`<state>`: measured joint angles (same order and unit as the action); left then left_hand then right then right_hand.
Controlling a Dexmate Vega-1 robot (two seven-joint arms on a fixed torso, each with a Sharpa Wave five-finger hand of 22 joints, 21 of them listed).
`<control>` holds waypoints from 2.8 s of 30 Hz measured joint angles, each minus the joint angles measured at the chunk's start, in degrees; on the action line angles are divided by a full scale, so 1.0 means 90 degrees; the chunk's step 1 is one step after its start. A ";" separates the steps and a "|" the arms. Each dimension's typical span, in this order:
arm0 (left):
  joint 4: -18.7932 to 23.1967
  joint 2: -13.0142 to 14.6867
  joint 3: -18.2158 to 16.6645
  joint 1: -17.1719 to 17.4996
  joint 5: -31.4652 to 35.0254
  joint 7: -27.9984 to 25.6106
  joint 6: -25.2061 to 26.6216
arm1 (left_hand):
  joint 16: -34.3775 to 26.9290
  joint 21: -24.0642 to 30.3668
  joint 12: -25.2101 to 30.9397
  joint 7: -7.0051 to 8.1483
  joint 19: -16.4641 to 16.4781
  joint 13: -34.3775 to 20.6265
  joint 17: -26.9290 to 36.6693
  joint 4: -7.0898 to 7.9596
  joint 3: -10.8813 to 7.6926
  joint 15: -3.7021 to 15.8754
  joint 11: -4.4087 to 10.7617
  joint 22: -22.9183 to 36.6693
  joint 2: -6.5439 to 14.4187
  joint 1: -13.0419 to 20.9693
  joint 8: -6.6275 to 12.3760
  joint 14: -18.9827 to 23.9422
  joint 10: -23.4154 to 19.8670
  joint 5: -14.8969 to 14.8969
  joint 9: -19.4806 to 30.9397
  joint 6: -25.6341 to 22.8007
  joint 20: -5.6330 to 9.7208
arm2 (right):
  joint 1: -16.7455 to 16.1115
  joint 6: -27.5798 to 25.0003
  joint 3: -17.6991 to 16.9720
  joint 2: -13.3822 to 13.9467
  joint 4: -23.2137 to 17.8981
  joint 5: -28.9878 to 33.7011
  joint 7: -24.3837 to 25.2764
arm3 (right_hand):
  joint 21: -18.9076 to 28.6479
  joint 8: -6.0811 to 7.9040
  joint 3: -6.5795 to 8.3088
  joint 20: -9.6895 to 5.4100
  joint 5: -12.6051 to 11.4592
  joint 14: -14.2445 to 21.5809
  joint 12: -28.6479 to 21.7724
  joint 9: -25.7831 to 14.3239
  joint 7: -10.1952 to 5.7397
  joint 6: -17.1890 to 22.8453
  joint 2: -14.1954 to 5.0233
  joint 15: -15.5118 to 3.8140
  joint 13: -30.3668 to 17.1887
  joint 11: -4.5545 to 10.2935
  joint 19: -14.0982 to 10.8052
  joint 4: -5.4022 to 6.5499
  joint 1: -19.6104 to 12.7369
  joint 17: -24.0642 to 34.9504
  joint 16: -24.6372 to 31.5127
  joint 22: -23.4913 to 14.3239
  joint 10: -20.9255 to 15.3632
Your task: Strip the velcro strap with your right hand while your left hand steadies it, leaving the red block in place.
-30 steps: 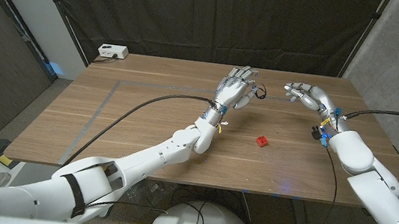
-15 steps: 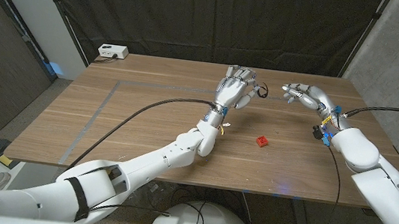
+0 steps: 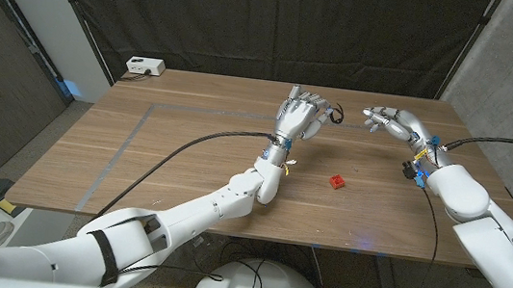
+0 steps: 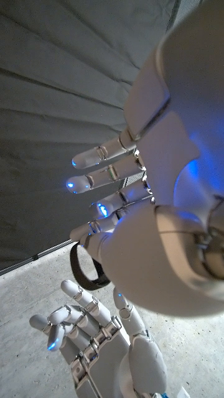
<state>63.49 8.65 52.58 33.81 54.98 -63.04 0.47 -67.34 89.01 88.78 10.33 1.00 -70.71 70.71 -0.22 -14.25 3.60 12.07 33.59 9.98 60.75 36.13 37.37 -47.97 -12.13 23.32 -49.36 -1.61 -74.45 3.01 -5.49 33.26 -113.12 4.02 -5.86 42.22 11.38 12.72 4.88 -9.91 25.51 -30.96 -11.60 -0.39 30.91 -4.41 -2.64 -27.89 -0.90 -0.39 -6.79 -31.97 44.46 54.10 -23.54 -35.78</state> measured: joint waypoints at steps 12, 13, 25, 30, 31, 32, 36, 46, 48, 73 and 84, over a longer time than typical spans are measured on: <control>-0.0042 -0.0045 -0.0011 0.0000 -0.0156 0.0019 -0.0012 | -0.0058 0.0094 0.0096 -0.0056 -0.0195 0.0000 -0.0045 -0.0011 -0.0065 -0.0013 -0.0011 0.0309 -0.0094 0.0091 -0.0035 -0.0132 -0.0069 0.0003 -0.0061 -0.0104 -0.0192 | 0.0193 0.0432 0.0012 0.0125 0.0300 -0.0628 -0.0641 | 0.0123 0.0104 -0.0194 0.0028 -0.0056 0.0000 -0.0697 0.0001 0.0033 0.0681 0.0034 0.0000 -0.0637 0.0141 0.0027 -0.0053 0.0028 0.0780 0.0723 -0.0086 -0.0139; -0.0045 -0.0047 -0.0011 -0.0001 -0.0165 0.0027 -0.0009 | -0.0032 0.0094 0.0096 -0.0068 -0.0218 0.0001 -0.0048 -0.0020 -0.0074 -0.0028 -0.0011 0.0330 -0.0095 0.0091 -0.0036 -0.0148 -0.0064 0.0004 -0.0065 -0.0117 -0.0174 | 0.0221 0.0454 0.0025 0.0144 0.0330 -0.0663 -0.0678 | 0.0145 0.0104 -0.0208 0.0026 -0.0056 0.0000 -0.0759 0.0001 0.0048 0.0710 0.0016 0.0000 -0.0708 0.0152 0.0029 -0.0072 -0.0042 0.0835 0.0775 -0.0089 -0.0149; -0.0286 -0.0150 0.0036 -0.0133 -0.0254 0.0042 -0.0084 | 0.0002 0.0029 0.0096 -0.0057 -0.0252 0.0001 -0.0060 -0.0062 -0.0169 -0.0014 0.0001 0.0443 -0.0144 0.0041 -0.0088 -0.0246 0.0125 0.0005 -0.0100 -0.0238 -0.0208 | 0.0437 0.0449 0.0199 0.0276 0.0428 -0.0869 -0.0990 | 0.0383 0.0154 -0.0227 -0.0112 -0.0055 0.0207 -0.1566 0.0001 0.0158 0.1048 -0.0050 -0.0001 -0.1509 0.0276 -0.0042 -0.0177 -0.0303 0.1032 0.1153 -0.0206 -0.0344; -0.0418 -0.0226 0.0025 -0.0174 -0.0228 -0.0022 -0.0255 | 0.0047 0.0019 0.0096 -0.0088 -0.0276 0.0001 -0.0095 -0.0046 -0.0205 -0.0047 0.0025 0.0467 -0.0143 0.0043 -0.0103 -0.0280 0.0151 0.0031 -0.0099 -0.0277 -0.0231 | 0.0520 0.0216 0.0304 0.0312 0.0369 -0.0770 -0.0995 | 0.0434 0.0154 -0.0255 -0.0112 -0.0055 0.0223 -0.1697 0.0001 0.0192 0.1082 -0.0049 -0.0017 -0.1648 0.0275 -0.0042 -0.0149 -0.0303 0.1027 0.1203 -0.0227 -0.0343; -0.0440 -0.0242 0.0019 -0.0184 -0.0222 -0.0032 -0.0284 | 0.0047 0.0019 0.0096 -0.0081 -0.0276 0.0001 -0.0105 -0.0055 -0.0214 -0.0047 0.0025 0.0469 -0.0142 0.0043 -0.0110 -0.0280 0.0151 0.0031 -0.0099 -0.0284 -0.0232 | 0.0533 0.0159 0.0323 0.0313 0.0352 -0.0740 -0.0993 | 0.0452 0.0154 -0.0256 -0.0112 -0.0055 0.0249 -0.1738 0.0001 0.0217 0.1107 -0.0049 -0.0011 -0.1691 0.0288 -0.0042 -0.0148 -0.0303 0.1021 0.1218 -0.0235 -0.0357; -0.0455 -0.0251 0.0016 -0.0192 -0.0222 -0.0032 -0.0284 | 0.0047 0.0003 0.0096 -0.0081 -0.0276 0.0001 -0.0107 -0.0063 -0.0222 -0.0047 0.0025 0.0465 -0.0142 0.0044 -0.0114 -0.0280 0.0152 0.0031 -0.0099 -0.0284 -0.0232 | 0.0533 0.0127 0.0323 0.0313 0.0352 -0.0725 -0.0991 | 0.0454 0.0154 -0.0276 -0.0135 -0.0055 0.0274 -0.1787 0.0001 0.0219 0.1148 -0.0049 0.0014 -0.1738 0.0298 -0.0066 -0.0128 -0.0303 0.1016 0.1241 -0.0235 -0.0366; -0.0522 -0.0280 0.0012 -0.0215 -0.0199 -0.0052 -0.0378 | 0.0067 -0.0030 0.0096 -0.0115 -0.0276 0.0001 -0.0133 -0.0074 -0.0233 -0.0047 0.0000 0.0454 -0.0165 0.0087 -0.0127 -0.0280 0.0192 0.0044 -0.0102 -0.0318 -0.0231 | 0.0568 -0.0082 0.0381 0.0311 0.0293 -0.0617 -0.0911 | 0.0593 0.0154 -0.0335 -0.0149 -0.0080 0.0497 -0.2110 0.0001 0.0182 0.1393 0.0027 -0.0015 -0.2033 0.0371 -0.0163 -0.0177 -0.0383 0.0959 0.1383 -0.0289 -0.0508; -0.0553 -0.0258 0.0056 -0.0237 -0.0196 -0.0038 -0.0451 | 0.0114 -0.0030 0.0096 -0.0194 -0.0275 0.0002 -0.0165 -0.0126 -0.0283 -0.0025 -0.0001 0.0457 -0.0207 0.0164 -0.0126 -0.0302 0.0192 0.0070 -0.0146 -0.0398 -0.0231 | 0.0605 -0.0217 0.0440 0.0004 0.0254 -0.0728 -0.0806 | 0.0750 0.0123 -0.0404 -0.0122 -0.0124 0.0534 -0.2519 -0.0031 0.0140 0.1446 0.0068 -0.0013 -0.2549 0.0398 -0.0191 -0.0175 -0.0521 0.0956 0.1503 -0.0381 -0.0393; -0.0553 -0.0250 0.0065 -0.0237 -0.0226 -0.0010 -0.0438 | 0.0139 -0.0030 0.0096 -0.0196 -0.0275 0.0002 -0.0194 -0.0126 -0.0284 -0.0025 -0.0005 0.0454 -0.0189 0.0180 -0.0122 -0.0302 0.0195 0.0074 -0.0145 -0.0400 -0.0231 | 0.0616 -0.0162 0.0437 -0.0112 0.0328 -0.0844 -0.0805 | 0.0774 0.0123 -0.0404 -0.0122 -0.0124 0.0534 -0.2519 -0.0045 0.0156 0.1429 0.0068 -0.0013 -0.2539 0.0377 -0.0191 -0.0175 -0.0521 0.0931 0.1503 -0.0383 -0.0372; -0.0842 -0.0333 0.0197 -0.0378 -0.0379 0.0025 -0.0339 | 0.0138 -0.0030 0.0095 -0.0297 -0.0274 0.0002 -0.0314 -0.0252 -0.0229 -0.0025 -0.0037 0.0455 -0.0115 0.0254 -0.0086 -0.0301 0.0249 0.0128 -0.0134 -0.0501 -0.0230 | 0.0855 -0.0042 0.0378 -0.0453 0.0786 -0.2012 -0.1789 | 0.1431 0.0171 -0.0303 -0.0168 -0.0173 0.0940 -0.3083 -0.0105 0.0181 0.1860 -0.0141 -0.0061 -0.2513 0.0546 -0.0464 -0.0306 -0.1552 0.0866 0.2021 -0.0648 -0.0795; -0.0993 -0.0381 0.0086 -0.0396 -0.0374 -0.0073 -0.0536 | 0.0112 -0.0030 0.0095 -0.0297 -0.0274 0.0019 -0.0343 -0.0266 -0.0214 -0.0025 -0.0038 0.0404 -0.0115 0.0254 -0.0090 -0.0301 0.0249 0.0130 -0.0134 -0.0501 -0.0230 | 0.1020 -0.0216 0.0475 -0.0449 0.0814 -0.1759 -0.1804 | 0.1719 0.0117 -0.0383 -0.0251 -0.0155 0.1055 -0.3212 -0.0056 0.0058 0.2023 0.0131 -0.0064 -0.2385 0.0690 -0.0707 -0.0291 -0.1924 0.0778 0.2205 -0.0670 -0.0914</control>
<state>54.56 5.22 53.36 30.25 51.61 -63.69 -4.35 -66.33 88.74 89.64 7.66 -1.46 -70.54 67.62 -2.62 -16.18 3.37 11.73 37.23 8.95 63.04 35.32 34.66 -45.72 -10.96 22.12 -53.87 -3.68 -65.27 1.06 -1.22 29.22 -105.79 -11.81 -22.10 57.69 12.43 9.27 2.62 -11.31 35.00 -59.87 -12.10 0.13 49.12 -3.23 -3.22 -49.35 5.30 -6.76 -9.41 -49.29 51.46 73.94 -29.57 -44.01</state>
